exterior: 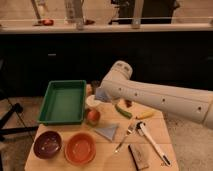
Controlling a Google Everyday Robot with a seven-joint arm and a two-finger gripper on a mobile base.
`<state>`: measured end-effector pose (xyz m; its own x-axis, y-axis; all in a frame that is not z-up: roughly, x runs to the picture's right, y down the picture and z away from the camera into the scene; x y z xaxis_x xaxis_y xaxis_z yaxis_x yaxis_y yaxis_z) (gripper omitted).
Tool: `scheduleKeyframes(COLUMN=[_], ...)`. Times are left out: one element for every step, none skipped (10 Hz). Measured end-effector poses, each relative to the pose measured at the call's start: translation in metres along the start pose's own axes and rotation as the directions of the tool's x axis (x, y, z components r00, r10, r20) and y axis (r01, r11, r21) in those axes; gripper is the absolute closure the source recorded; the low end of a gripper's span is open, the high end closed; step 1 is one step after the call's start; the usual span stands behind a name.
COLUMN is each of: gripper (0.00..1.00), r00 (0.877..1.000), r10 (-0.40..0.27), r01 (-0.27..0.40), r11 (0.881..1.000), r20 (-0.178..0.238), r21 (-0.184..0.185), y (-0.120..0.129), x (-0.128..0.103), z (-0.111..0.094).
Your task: Place sponge in paper cup
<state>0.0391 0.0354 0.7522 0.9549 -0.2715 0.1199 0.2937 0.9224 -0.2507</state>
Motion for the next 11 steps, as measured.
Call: scheduleKeyframes(gripper=[1.0,1.0,1.0,1.0,1.0,1.0,1.0,1.0,1.0,1.0,1.0], r00=[0.999,0.99,0.969,0.957,0.954,0.949,0.945,0.942,0.941,0.939,0.939], r10=[-0.051,-0.144,-0.249,-0.29,-0.3,-0.314,-0.327,-0.334,-0.338,-0.343,-0.344], r01=[0.051,0.144,0.248,0.289,0.298,0.312,0.324,0.332,0.336,0.341,0.342], r11=[0.998,0.988,0.965,0.953,0.949,0.945,0.941,0.939,0.938,0.936,0.936], r20=[0.002,0.0,-0.001,-0.001,0.001,0.006,0.01,0.01,0.008,0.008,0.009], r21=[0.032,0.061,0.084,0.095,0.102,0.1,0.096,0.09,0.087,0.087,0.087], y=[-0.008,-0.02,-0.032,-0.036,-0.038,-0.042,-0.045,-0.047,-0.05,-0.054,-0.054], x=[-0.001,-0.005,-0.012,-0.012,-0.012,-0.016,-0.02,-0.022,-0.022,-0.026,-0.027], z=[-0.001,-0.002,-0.001,-0.002,-0.002,-0.002,-0.002,-0.002,-0.002,-0.001,-0.001])
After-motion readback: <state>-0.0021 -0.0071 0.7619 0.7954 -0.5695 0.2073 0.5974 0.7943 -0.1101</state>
